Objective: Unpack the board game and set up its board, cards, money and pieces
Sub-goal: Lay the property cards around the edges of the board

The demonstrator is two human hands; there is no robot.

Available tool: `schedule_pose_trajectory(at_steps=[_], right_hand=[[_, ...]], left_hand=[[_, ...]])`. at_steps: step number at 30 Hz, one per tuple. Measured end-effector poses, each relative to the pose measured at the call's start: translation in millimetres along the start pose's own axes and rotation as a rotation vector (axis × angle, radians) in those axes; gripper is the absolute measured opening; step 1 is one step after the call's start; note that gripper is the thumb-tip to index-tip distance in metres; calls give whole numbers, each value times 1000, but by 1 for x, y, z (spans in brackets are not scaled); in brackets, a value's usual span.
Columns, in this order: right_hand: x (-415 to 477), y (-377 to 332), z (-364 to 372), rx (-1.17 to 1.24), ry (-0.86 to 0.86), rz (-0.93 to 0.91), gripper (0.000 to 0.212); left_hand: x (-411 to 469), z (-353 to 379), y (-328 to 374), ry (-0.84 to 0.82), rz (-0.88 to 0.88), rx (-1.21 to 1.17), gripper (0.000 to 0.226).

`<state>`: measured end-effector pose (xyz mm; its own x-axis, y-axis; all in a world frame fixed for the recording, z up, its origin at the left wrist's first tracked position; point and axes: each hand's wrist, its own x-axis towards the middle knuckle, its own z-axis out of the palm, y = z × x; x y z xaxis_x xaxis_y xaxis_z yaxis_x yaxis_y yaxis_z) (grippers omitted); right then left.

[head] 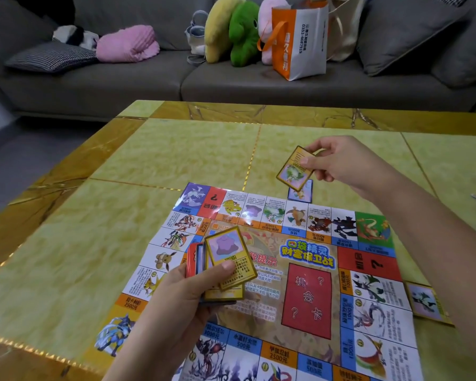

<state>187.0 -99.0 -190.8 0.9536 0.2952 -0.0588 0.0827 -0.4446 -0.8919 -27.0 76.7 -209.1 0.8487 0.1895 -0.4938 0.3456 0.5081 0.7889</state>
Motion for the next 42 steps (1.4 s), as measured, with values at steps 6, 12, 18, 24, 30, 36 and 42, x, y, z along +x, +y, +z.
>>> schedule_pose_trajectory(at_steps=[6,12,18,24,30,36,42], right_hand=[[3,5,8,-14,-27,-11,9],[4,11,9,18,-48,7,10],[12,12,10,-31,-53,-26,11],[38,8,23,-183,-64,-74,18],[60,17,37,-391,-92,-93,22],[68,24,43,-504,-68,-39,29],[71,24,40,-471,-112,-20,30]], left_hand=[[3,-4,-4,-1,-12,11,44],[6,-6,-6,-8,-37,12,48],[6,-5,-6,4,-58,20,47],[7,-2,-6,15,-73,49,46],[10,-4,-6,20,-77,50,41],[11,-6,-7,14,-81,53,43],[12,-5,-7,27,-70,61,42]])
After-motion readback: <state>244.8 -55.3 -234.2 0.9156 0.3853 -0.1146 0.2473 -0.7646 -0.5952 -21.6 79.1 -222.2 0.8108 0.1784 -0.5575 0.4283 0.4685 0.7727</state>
